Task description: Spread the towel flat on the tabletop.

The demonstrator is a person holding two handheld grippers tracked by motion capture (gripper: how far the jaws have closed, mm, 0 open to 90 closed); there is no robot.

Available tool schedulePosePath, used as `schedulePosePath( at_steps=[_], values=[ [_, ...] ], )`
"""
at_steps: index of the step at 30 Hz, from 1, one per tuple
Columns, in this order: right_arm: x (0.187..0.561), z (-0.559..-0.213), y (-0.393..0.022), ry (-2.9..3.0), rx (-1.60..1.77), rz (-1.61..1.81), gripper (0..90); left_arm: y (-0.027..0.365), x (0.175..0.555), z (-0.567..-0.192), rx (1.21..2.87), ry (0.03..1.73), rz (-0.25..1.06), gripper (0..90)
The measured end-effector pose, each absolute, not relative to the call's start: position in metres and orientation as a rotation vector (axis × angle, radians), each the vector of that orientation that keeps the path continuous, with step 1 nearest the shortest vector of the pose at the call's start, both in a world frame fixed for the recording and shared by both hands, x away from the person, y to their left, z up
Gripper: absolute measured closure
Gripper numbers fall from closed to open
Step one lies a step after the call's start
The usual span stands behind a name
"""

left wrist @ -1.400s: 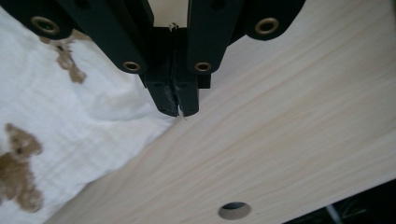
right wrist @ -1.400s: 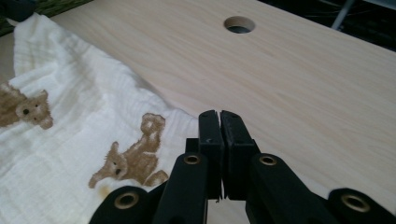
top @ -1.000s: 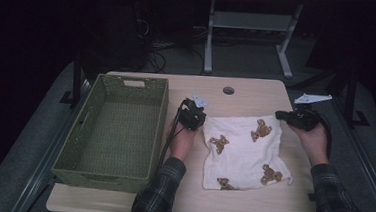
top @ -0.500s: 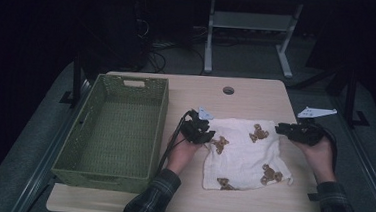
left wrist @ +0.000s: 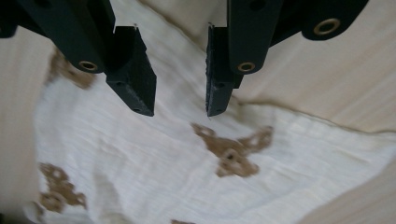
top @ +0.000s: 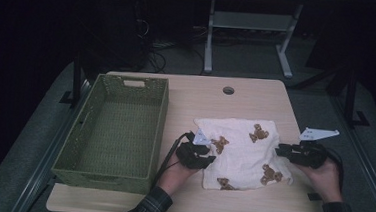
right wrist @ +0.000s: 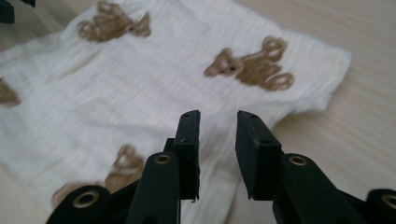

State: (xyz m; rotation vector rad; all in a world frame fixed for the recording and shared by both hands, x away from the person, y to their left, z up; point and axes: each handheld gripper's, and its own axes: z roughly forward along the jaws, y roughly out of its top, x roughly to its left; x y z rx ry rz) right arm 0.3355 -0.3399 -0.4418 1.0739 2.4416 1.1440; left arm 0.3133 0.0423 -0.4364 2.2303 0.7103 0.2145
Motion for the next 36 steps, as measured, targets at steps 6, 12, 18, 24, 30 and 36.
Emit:
schedulePosePath(
  at_steps=[6, 12, 18, 24, 30, 36],
  values=[
    [0.306, -0.448, -0.347, 2.47, 1.068, 1.101, 68.9, 0.046, 0.286, -0.44, 2.256, 0.638, 0.163, 60.5],
    [0.285, -0.456, -0.36, 2.472, 1.136, 1.068, 67.5, 0.045, 0.271, -0.445, 2.277, 0.599, 0.121, 58.7],
    [0.281, -0.463, -0.361, 2.503, 1.142, 1.009, 69.4, 0.035, 0.269, -0.454, 2.356, 0.551, 0.128, 63.4],
    [0.282, -0.465, -0.359, 2.52, 1.152, 0.99, 82.2, 0.036, 0.274, -0.457, 2.401, 0.559, 0.114, 89.6],
    [0.276, -0.463, -0.359, 2.553, 1.134, 0.982, 84.5, 0.045, 0.271, -0.456, 2.421, 0.628, 0.116, 89.7],
    [0.264, -0.463, -0.357, 2.577, 1.104, 0.988, 84.5, 0.046, 0.264, -0.456, 2.43, 0.622, 0.132, 89.6]
  ],
)
